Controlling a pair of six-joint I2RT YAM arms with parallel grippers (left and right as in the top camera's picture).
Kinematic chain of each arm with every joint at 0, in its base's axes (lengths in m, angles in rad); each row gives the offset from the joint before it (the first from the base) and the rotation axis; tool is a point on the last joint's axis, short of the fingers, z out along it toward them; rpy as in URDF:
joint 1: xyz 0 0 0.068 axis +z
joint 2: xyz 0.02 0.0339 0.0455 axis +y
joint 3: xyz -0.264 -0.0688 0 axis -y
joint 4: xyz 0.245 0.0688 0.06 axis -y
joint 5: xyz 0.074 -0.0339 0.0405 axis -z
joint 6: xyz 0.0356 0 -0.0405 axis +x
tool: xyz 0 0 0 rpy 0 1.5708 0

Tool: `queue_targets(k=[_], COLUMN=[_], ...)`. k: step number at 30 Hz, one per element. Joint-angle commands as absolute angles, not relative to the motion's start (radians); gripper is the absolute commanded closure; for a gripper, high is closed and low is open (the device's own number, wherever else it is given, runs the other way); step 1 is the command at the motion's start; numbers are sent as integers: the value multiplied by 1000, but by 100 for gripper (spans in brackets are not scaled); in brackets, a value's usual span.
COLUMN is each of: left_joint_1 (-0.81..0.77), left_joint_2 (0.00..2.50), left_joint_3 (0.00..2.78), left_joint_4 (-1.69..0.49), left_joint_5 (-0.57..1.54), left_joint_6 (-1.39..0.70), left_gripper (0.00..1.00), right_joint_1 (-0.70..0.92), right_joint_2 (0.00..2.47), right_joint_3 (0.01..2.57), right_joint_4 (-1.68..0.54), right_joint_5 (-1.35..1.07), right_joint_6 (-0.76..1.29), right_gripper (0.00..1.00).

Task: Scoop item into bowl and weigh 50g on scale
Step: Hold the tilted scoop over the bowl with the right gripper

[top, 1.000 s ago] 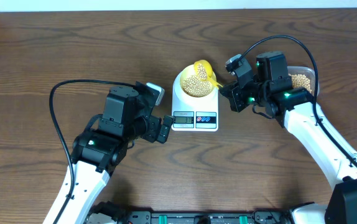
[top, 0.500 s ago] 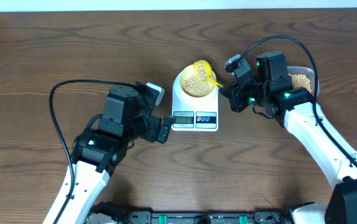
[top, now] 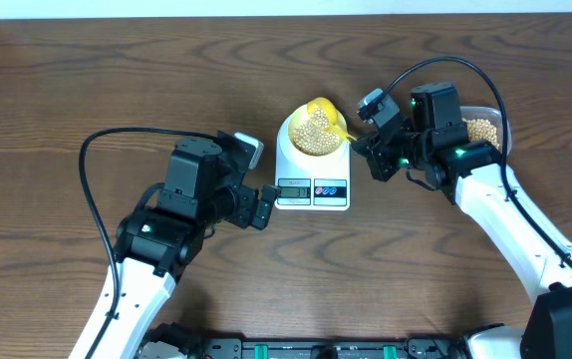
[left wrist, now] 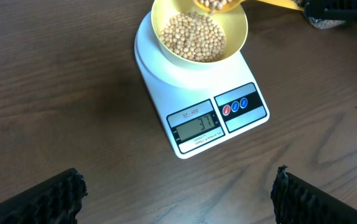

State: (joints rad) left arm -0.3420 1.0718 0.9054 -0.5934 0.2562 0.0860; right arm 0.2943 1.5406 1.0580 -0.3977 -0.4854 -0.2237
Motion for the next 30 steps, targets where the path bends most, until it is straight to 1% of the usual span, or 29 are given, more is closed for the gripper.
queue_targets(k=[1, 5, 13, 30], left_joint_1=[-337, -337, -337, -337], left_joint_2=[1072, 1072, 1072, 1072], left_joint_3=[905, 905, 905, 905], left_joint_4=[-589, -589, -589, -589], left_joint_5=[250, 250, 250, 250], left_joint_6=[93, 93, 93, 93], left_gripper=[2, 2, 2, 2], right_joint_1=[301, 301, 301, 300], right_joint_2=[1545, 1545, 1545, 1545], right_joint_3=[1063, 1063, 1063, 1064], right_joint_4=[-397, -398, -397, -395], right_joint_5=[-502, -488, -512, -531], right_joint_6=[-276, -279, -161, -128], right_gripper=[99, 99, 99, 99])
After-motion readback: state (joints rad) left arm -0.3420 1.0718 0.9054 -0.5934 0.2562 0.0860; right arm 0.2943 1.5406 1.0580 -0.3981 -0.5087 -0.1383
